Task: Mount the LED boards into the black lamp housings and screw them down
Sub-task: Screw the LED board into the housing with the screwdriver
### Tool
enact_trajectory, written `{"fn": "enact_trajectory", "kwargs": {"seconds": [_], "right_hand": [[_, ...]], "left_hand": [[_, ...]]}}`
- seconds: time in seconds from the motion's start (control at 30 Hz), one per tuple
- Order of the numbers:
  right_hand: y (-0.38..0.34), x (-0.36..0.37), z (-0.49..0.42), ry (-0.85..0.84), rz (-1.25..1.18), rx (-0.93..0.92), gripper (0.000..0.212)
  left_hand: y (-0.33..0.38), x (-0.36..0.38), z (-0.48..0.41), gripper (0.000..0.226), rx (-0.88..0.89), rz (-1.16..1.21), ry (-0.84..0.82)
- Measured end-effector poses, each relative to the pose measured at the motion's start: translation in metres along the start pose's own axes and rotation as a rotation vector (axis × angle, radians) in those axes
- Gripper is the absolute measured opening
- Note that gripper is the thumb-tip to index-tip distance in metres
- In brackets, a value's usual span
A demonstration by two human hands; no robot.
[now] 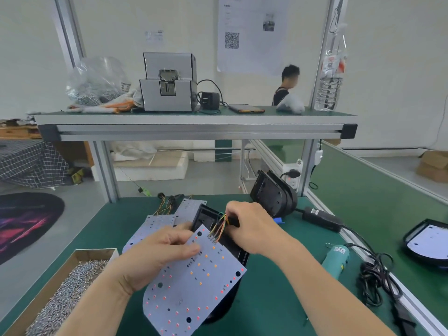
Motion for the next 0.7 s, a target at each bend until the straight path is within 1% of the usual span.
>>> {"fn": "enact_trajectory", "kwargs": {"seconds": [0.1,0.17,0.27,0.33,0.4,0.43,0.47,0.53,0.6,0.63,0.7], "right_hand": [[-0.002,0.009,-0.003,0.01,0.089,-0.004,0.018],[-0.006,0.007,-0.002,0.084,0.125,-0.045,0.018],[-0.009,0.003,0.005,0.151,0.047,-0.119,0.019],[-0.001,0.002,0.006,0.08,-0.088,-0.1,0.02],[0.005,0.007,0.008,-0.081,-0.182,-0.078,0.018],[0.005,0.008,0.01,-0.14,-0.17,-0.096,0.016],[0.004,0.008,0.01,-0.157,-0.127,-0.127,0.014],[0.002,0.006,0.01,-0.102,-0.044,-0.16,0.008],[0.003,0.003,0.011,-0.024,-0.035,-0.139,0.007],[0.004,0.001,0.012,0.014,-0.055,-0.128,0.01],[0.006,-0.005,0.013,0.096,-0.11,-0.106,0.023]], "left_hand": [[0.003,0.002,-0.002,0.04,-0.003,-0.071,0.024],[0.006,-0.001,-0.003,0.044,0.008,-0.1,0.047],[0.008,-0.003,-0.005,0.041,0.008,-0.13,0.014],[0.007,-0.008,-0.007,0.04,-0.011,-0.152,0.01],[0.004,-0.018,-0.01,0.044,-0.025,-0.185,0.052],[0.002,-0.023,-0.011,0.047,-0.026,-0.208,0.066],[0.0,-0.025,-0.012,0.048,-0.027,-0.233,0.072],[-0.002,-0.026,-0.014,0.044,-0.04,-0.29,0.065],[-0.002,-0.023,-0.016,0.037,-0.036,-0.337,0.057],[0.0,-0.022,-0.016,0.035,-0.025,-0.348,0.059],[0.006,-0.019,-0.014,0.028,-0.006,-0.375,0.07]]}}
Point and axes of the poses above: each hand's wrist, its own z-axis away from the middle knuckle, its own x-axis out of the palm, y = z × x, the point moved 9 cm from there along -z, towards the middle knuckle, and after that the axes turned 4 degrees about z, right-handed, at the moved point
